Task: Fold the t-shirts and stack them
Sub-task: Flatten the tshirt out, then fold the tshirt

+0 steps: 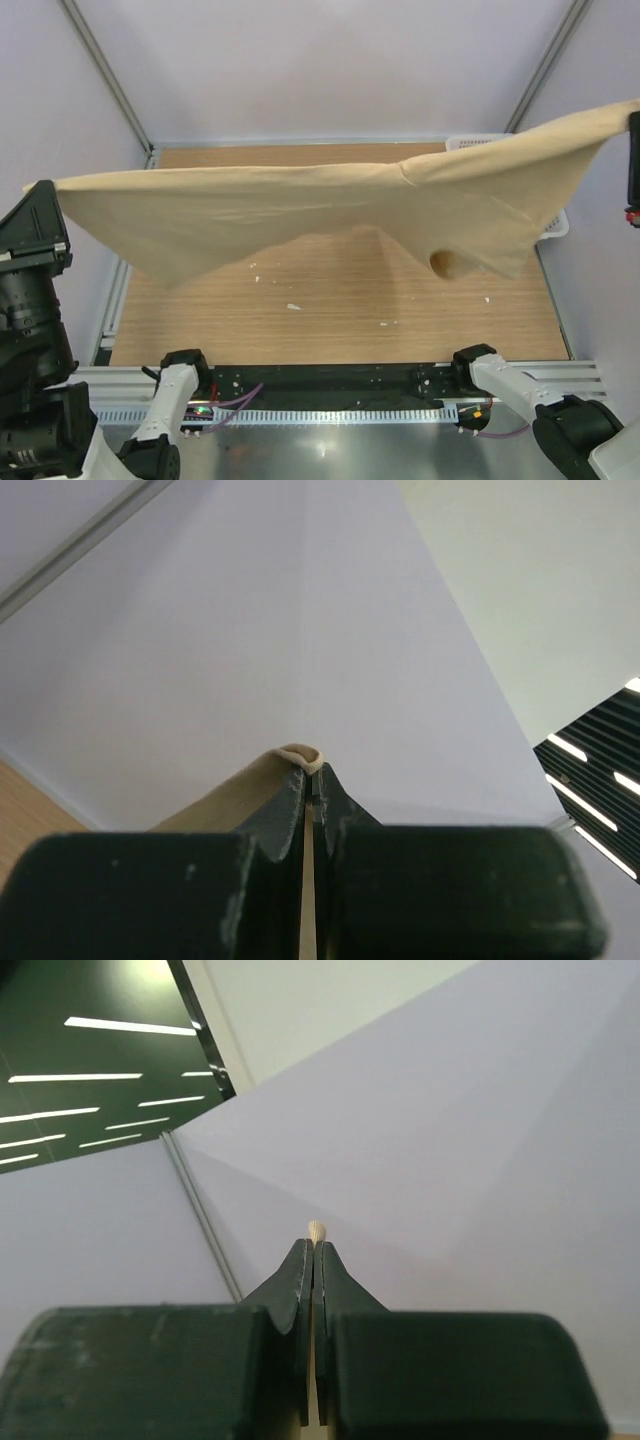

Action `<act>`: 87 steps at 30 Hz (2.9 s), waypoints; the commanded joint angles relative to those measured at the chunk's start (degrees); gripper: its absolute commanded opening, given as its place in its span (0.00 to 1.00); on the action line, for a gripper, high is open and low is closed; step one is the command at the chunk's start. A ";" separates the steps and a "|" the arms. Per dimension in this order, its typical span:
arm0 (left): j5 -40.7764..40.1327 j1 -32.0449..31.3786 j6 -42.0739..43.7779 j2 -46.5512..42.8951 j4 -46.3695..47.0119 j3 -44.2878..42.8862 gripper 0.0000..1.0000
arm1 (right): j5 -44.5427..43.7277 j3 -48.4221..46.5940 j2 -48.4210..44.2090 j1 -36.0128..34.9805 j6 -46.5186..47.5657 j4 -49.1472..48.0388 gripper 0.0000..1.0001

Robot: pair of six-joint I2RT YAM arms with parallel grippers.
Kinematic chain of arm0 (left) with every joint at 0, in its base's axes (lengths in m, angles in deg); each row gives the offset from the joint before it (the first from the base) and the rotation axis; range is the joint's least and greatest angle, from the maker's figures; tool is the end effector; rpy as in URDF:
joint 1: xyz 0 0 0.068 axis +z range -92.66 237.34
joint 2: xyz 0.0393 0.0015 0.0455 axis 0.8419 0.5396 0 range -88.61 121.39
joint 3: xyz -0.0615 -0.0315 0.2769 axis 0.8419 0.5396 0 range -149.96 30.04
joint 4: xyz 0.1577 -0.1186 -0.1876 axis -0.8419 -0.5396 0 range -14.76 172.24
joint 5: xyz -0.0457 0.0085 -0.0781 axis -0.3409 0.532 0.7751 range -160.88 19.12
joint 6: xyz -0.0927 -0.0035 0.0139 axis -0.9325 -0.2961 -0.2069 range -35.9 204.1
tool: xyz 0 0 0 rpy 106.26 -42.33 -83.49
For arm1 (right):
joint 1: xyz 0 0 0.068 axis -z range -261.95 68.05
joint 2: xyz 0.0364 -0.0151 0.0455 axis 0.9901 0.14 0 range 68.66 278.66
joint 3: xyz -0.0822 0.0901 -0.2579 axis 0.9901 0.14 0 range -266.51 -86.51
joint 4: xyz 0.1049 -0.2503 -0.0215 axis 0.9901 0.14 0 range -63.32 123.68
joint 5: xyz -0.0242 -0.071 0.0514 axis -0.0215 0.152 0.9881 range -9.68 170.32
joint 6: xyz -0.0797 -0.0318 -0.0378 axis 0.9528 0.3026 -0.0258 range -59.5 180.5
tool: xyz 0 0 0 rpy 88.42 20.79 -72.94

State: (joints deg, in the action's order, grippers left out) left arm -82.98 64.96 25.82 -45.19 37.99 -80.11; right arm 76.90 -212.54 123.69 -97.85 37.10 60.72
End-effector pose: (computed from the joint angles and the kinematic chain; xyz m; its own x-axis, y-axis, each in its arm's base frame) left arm 0.0075 0.0189 0.6231 0.4728 -0.7760 -0.4176 0.1534 0.5391 -0.8281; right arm 0.0155 -0.0007 0.6977 0.4403 0.5376 -0.7192 -0.4385 0.8277 0.3502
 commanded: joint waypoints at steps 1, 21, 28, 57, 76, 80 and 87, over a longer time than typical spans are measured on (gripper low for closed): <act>-2.23 0.12 -0.78 -0.79 -4.09 -0.51 0.00 | 0.08 -4.82 2.28 0.26 -0.69 5.68 0.01; -5.83 0.12 5.98 21.32 30.59 43.88 0.00 | -2.30 46.93 24.22 2.54 14.52 -41.22 0.01; -6.44 0.29 12.05 51.03 38.27 33.34 0.00 | 4.72 28.42 61.45 5.17 17.07 -47.84 0.01; 9.54 6.09 22.94 74.18 46.80 18.30 0.00 | 3.68 19.13 69.00 5.88 11.44 -38.61 0.01; 11.13 6.89 28.49 68.91 36.17 25.33 0.00 | 1.66 46.05 49.92 4.91 7.58 -40.98 0.01; 10.35 6.97 28.40 67.42 34.93 27.35 0.00 | 2.28 51.59 47.11 4.39 6.00 -42.13 0.01; 8.14 6.97 27.52 66.09 33.27 30.61 0.00 | 2.63 62.48 42.28 3.51 2.48 -46.26 0.01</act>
State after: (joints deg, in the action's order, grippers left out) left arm -72.97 71.37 53.06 24.07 72.31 -49.90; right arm 80.46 -152.96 170.37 -94.03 41.71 19.41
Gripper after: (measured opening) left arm 0.008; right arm 0.029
